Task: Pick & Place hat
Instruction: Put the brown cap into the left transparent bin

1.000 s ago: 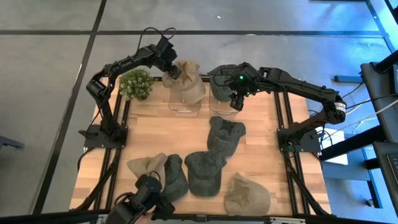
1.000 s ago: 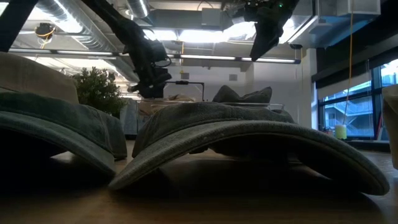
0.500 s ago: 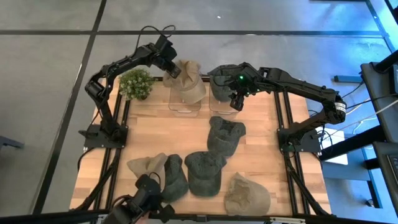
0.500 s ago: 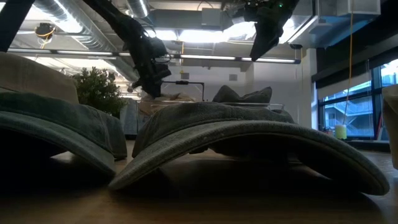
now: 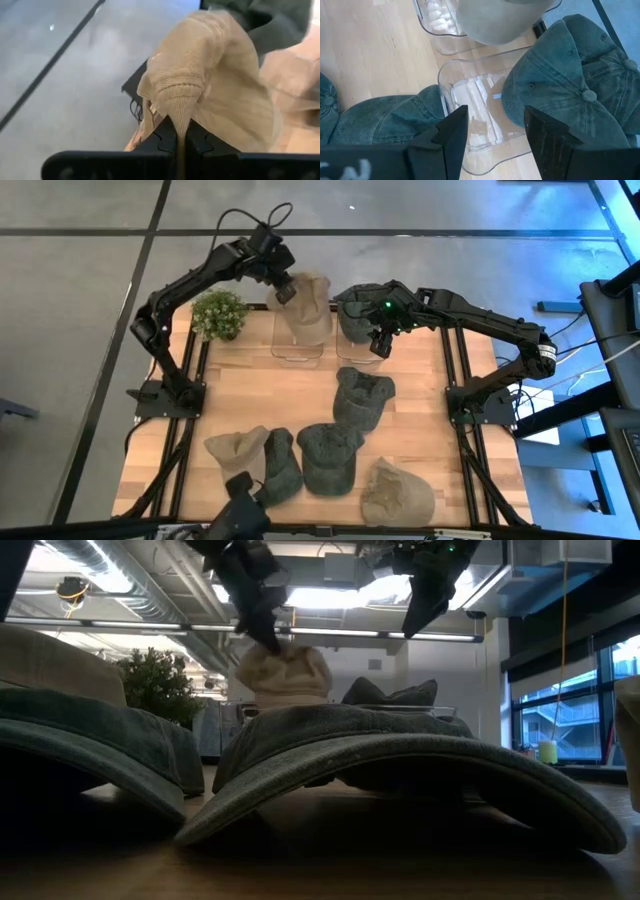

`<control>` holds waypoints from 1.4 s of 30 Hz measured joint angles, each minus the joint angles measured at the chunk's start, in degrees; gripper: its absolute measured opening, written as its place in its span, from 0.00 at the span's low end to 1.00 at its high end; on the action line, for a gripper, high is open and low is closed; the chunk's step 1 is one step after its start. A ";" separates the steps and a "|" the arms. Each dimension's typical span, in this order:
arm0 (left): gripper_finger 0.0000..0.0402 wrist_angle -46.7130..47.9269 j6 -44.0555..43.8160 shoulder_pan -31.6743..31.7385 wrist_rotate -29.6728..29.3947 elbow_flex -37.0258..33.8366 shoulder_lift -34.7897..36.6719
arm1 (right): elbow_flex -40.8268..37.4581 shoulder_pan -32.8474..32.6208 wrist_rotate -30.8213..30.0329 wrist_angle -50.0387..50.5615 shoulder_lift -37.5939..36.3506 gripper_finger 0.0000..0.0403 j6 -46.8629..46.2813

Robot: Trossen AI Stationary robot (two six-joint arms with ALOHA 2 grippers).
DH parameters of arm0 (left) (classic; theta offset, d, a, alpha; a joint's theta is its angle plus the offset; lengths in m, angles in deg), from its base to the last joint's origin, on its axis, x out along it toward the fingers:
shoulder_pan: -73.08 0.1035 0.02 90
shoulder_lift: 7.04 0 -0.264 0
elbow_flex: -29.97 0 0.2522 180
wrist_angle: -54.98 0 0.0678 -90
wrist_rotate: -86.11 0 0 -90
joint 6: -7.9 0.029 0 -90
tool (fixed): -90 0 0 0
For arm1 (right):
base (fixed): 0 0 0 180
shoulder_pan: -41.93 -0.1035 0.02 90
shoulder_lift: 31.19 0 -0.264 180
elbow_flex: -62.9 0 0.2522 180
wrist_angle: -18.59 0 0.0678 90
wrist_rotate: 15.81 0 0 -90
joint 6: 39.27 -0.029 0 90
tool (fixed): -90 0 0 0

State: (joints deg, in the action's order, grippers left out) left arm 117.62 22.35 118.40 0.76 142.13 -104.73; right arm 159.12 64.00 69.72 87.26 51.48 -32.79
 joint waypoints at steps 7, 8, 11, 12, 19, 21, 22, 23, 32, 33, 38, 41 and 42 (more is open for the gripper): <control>0.01 -0.11 1.34 -3.81 -0.10 6.90 -0.07 | -0.01 0.00 0.00 0.01 0.00 0.48 0.00; 0.01 -0.11 1.36 -4.31 -0.20 8.07 -0.07 | -0.02 0.00 0.00 0.02 0.00 0.48 0.00; 0.01 0.00 2.19 -5.28 -0.54 11.01 -0.07 | -0.01 0.00 0.00 0.02 0.00 0.48 0.00; 0.01 0.49 2.33 -5.54 -0.59 11.73 -0.07 | -0.02 0.00 0.00 0.02 0.00 0.48 0.00; 0.01 5.31 1.38 -6.31 -5.42 13.21 -0.07 | -0.02 0.00 0.00 0.02 0.00 0.48 0.00; 0.01 6.71 1.34 -6.27 -6.59 13.19 -0.07 | -0.02 0.00 0.00 0.02 0.00 0.48 -0.09; 0.01 6.99 1.34 -6.27 -7.02 13.19 -0.07 | -0.01 0.01 0.00 0.02 0.00 0.48 -0.11; 0.01 7.24 1.33 -6.27 -7.44 13.19 -0.07 | 0.00 0.00 0.00 0.04 0.00 0.48 -0.11; 0.01 8.30 1.34 -6.75 -8.26 11.67 -0.09 | -0.02 0.00 0.00 0.02 0.00 0.48 -0.15; 0.01 7.92 1.34 -6.75 -9.06 10.87 -0.09 | -0.02 0.02 0.00 0.02 0.00 0.48 -0.15; 0.01 4.71 1.14 -6.75 -11.16 5.92 -0.13 | -0.02 0.00 0.00 0.00 0.00 0.48 -0.17; 0.01 1.30 1.15 -6.68 -11.73 2.96 -0.17 | -0.02 0.00 0.00 0.00 0.00 0.48 -0.17; 0.01 0.11 1.19 -6.60 -12.39 2.13 -0.17 | -0.02 0.02 0.00 0.00 0.00 0.48 -0.17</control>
State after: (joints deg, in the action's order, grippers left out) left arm 117.73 23.54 111.80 -11.64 144.26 -104.90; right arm 159.10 64.02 69.72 87.26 51.48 -32.97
